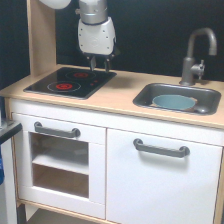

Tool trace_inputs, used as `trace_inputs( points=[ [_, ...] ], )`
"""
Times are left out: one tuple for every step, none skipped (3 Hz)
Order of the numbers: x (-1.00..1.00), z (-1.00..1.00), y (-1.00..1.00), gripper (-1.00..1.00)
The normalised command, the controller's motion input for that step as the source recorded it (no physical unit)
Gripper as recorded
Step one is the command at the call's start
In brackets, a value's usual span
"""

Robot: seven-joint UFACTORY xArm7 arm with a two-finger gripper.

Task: Place the pot in the sink

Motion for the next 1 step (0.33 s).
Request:
trace_inputs(
  points=[
    [-0.66, 0.27, -0.29, 1.00]
  ],
)
